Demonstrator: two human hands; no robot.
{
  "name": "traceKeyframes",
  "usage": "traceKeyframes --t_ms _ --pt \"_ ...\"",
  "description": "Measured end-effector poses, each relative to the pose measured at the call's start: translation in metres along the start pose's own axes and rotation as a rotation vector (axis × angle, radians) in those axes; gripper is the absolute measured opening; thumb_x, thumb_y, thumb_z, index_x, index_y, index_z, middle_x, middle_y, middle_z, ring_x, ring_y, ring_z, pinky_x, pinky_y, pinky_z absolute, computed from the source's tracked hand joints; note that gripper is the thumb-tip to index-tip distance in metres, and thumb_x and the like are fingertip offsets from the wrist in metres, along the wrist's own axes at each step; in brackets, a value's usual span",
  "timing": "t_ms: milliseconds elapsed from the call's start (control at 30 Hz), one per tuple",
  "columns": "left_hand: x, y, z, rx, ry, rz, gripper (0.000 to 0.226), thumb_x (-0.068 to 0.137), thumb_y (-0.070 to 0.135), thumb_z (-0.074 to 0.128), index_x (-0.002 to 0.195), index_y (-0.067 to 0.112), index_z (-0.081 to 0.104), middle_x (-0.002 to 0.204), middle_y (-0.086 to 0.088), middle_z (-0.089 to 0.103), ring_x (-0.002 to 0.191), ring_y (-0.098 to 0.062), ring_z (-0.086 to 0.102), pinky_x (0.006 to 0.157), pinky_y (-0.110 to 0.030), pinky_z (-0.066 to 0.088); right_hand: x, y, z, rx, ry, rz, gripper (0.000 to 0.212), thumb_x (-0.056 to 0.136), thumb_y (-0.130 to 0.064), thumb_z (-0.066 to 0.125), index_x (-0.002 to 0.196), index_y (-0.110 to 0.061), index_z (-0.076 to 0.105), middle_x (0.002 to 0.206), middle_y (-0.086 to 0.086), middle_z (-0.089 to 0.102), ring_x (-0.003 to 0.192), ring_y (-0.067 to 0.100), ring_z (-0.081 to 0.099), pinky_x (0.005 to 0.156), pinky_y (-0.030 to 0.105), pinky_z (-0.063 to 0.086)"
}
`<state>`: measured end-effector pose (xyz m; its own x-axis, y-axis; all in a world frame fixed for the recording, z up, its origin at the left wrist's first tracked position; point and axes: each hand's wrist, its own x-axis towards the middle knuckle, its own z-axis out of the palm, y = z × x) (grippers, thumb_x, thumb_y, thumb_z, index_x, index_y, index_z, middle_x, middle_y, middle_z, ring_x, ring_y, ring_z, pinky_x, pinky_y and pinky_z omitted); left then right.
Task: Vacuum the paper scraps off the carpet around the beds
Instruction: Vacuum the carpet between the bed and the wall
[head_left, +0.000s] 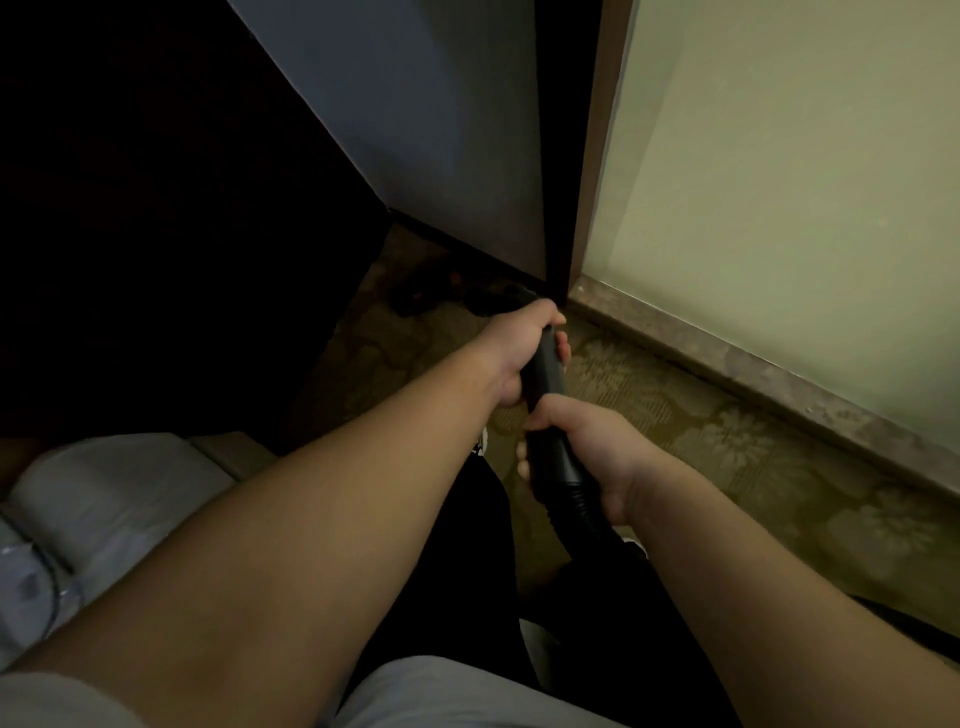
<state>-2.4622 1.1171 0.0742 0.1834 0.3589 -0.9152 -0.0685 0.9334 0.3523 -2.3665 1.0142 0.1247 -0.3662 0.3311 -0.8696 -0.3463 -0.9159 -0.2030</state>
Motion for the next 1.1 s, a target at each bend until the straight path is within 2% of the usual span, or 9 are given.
traceKeyframes --t_ms 167,367,500,633,767,1100 --pt "0.011 0.019 -0.006 0.008 0.007 -0.011 0.019 0.094 0.018 0.056 0.077 0.013 0.049 0.064 0.000 0.049 0.056 -0.012 0.050 0.063 -0.026 0.045 0.017 -0.017 0.009 -0.027 0.017 -0.017 0.009 0.096 -0.013 0.056 0.096 -0.004 0.059 0.068 0.010 0.063 0.054 0.020 0.060 0.052 0.027 0.053" --pt "0.030 0.030 -0.023 0.061 -0.007 -0.020 0.015 0.095 0.018 0.055 0.083 0.012 0.049 0.066 -0.001 0.050 0.057 -0.013 0.051 0.063 -0.026 0.045 0.045 -0.020 0.019 0.031 0.017 0.000 0.014 0.093 -0.014 0.057 0.102 -0.004 0.057 0.070 0.011 0.062 0.052 0.021 0.060 0.046 0.026 0.052" --pt "0.035 0.013 -0.021 0.107 0.017 -0.009 0.015 0.094 0.018 0.056 0.081 0.011 0.050 0.059 0.000 0.052 0.052 -0.012 0.051 0.056 -0.026 0.044 0.049 -0.006 0.016 0.087 -0.004 0.056 0.010 0.094 -0.015 0.053 0.090 -0.007 0.057 0.068 0.009 0.060 0.051 0.020 0.058 0.046 0.024 0.050" --pt "0.040 -0.005 -0.023 0.120 0.040 0.023 0.013 0.091 0.021 0.058 0.083 0.013 0.054 0.057 0.002 0.055 0.054 -0.013 0.054 0.062 -0.029 0.046 0.044 0.004 0.011 0.076 -0.011 0.092 0.018 0.095 -0.015 0.050 0.082 -0.006 0.056 0.066 0.009 0.059 0.051 0.020 0.056 0.046 0.023 0.049" --pt "0.032 -0.010 -0.029 0.060 0.070 0.001 0.012 0.093 0.022 0.058 0.085 0.013 0.054 0.063 0.002 0.054 0.053 -0.011 0.054 0.057 -0.028 0.046 0.039 0.009 0.015 0.054 -0.010 0.106 0.015 0.096 -0.015 0.052 0.086 -0.005 0.057 0.067 0.010 0.060 0.051 0.020 0.057 0.045 0.024 0.049" --pt "0.004 -0.018 -0.031 0.042 0.052 0.005 0.026 0.092 0.026 0.056 0.070 0.014 0.051 0.059 -0.001 0.052 0.055 -0.014 0.052 0.063 -0.029 0.045 0.009 0.010 0.021 -0.058 0.021 0.072 0.008 0.097 -0.010 0.054 0.094 -0.003 0.057 0.065 0.010 0.063 0.049 0.019 0.059 0.044 0.022 0.049"
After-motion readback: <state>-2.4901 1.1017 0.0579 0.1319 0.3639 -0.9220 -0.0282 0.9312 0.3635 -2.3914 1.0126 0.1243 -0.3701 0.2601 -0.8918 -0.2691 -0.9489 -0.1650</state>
